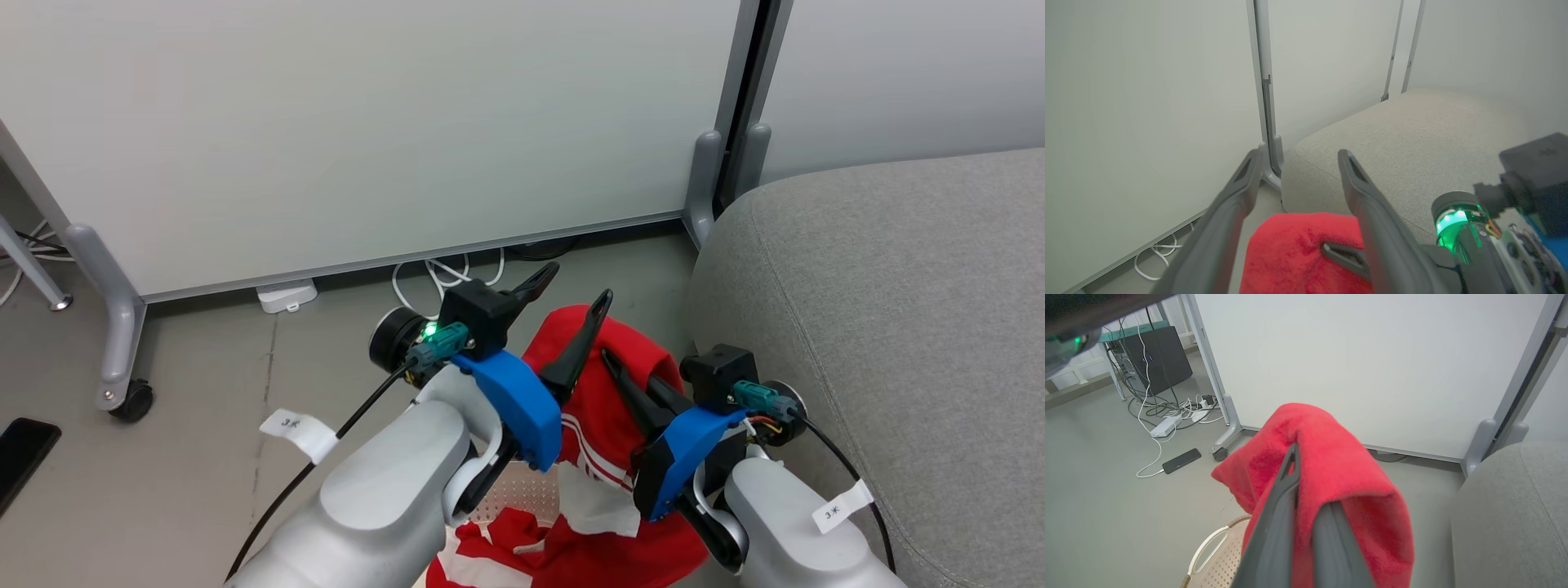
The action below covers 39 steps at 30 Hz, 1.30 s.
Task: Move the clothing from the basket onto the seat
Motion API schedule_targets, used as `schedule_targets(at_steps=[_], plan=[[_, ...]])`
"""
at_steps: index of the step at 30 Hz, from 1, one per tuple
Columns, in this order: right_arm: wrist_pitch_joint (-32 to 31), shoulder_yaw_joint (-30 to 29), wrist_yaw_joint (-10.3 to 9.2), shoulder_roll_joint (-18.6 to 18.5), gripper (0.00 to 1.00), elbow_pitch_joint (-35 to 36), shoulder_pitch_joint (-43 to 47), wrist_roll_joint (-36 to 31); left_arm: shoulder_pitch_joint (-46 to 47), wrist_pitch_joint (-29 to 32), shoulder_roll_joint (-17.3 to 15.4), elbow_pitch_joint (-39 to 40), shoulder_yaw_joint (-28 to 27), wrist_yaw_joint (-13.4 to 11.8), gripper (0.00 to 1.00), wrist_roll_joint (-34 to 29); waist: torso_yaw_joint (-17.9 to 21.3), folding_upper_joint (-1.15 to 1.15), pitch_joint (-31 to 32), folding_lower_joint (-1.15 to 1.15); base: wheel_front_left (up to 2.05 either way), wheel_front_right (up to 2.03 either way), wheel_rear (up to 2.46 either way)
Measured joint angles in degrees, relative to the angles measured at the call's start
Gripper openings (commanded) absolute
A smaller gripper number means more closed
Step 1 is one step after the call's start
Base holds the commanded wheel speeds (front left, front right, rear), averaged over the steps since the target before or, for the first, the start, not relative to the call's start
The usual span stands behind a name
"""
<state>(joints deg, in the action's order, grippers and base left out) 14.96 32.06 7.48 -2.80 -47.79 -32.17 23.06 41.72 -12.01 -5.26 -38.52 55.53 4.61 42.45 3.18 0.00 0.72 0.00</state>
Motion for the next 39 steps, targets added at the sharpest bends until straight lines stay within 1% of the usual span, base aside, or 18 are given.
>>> schedule_targets(at_steps=[3, 5, 9, 14, 17, 21, 27, 32, 39], plan=[[0.00, -1.99, 0.00, 0.00, 0.00, 0.25, -0.02, -1.15, -2.14, -1.02, -1.80, 1.08, -0.33, -0.05, 1.00, 0.14, 0.23, 0.00, -0.19, 0.00, 0.00, 0.00, 0.00], [0.01, -3.45, 0.00, -0.02, 0.00, 0.55, -0.09, -2.40, -3.59, -1.82, -3.33, 2.33, -1.02, -0.60, 1.00, -0.15, 0.45, 0.00, -0.30, 0.00, 0.00, 0.00, 0.00], [0.01, -5.11, 0.00, -0.02, 0.00, 1.75, -0.18, -3.60, -7.77, -2.87, -6.58, 7.02, -3.57, -0.90, 1.00, -1.15, 1.43, 0.00, -0.44, 0.00, 0.00, 0.00, 0.00], [0.01, -5.83, 0.00, -0.02, 0.00, 2.86, 0.14, -4.81, -16.59, -2.98, -10.03, 16.68, -10.84, -2.60, 1.00, -6.21, 2.98, 0.00, -0.73, 0.00, 0.00, 0.00, 0.00], [0.01, -5.81, 0.00, -0.02, 0.00, 3.41, 0.55, -5.58, -22.69, -2.98, -11.10, 21.01, -15.25, -3.15, 1.00, -9.55, 3.97, 0.00, -0.96, 0.00, 0.00, 0.00, 0.00], [0.01, -5.78, 0.00, -0.02, 0.00, 3.96, 1.13, -5.90, -28.67, -2.98, -11.58, 25.02, -20.45, -3.07, 1.00, -13.92, 5.42, 0.00, -1.30, 0.00, 0.00, 0.00, 0.00], [0.01, -5.46, 0.00, -0.02, 0.00, 5.12, 1.33, -6.19, -34.33, -2.99, -10.06, 26.36, -26.71, -2.05, 1.00, -17.28, 7.91, 0.00, -1.78, 0.00, 0.00, 0.00, 0.00], [0.01, -5.01, 0.00, -0.02, 0.00, 6.19, 1.80, -6.09, -35.83, -2.98, -8.66, 26.16, -29.26, -0.46, 1.00, -19.50, 10.87, 0.00, -2.32, 0.00, 0.00, 0.00, 0.00], [0.01, -5.21, 0.00, -0.02, 0.00, 7.43, 1.96, -5.81, -35.83, -2.99, -7.90, 25.70, -31.20, 1.29, 1.00, -22.01, 16.66, 0.00, -3.26, 0.00, 0.00, 0.00, 0.00]])
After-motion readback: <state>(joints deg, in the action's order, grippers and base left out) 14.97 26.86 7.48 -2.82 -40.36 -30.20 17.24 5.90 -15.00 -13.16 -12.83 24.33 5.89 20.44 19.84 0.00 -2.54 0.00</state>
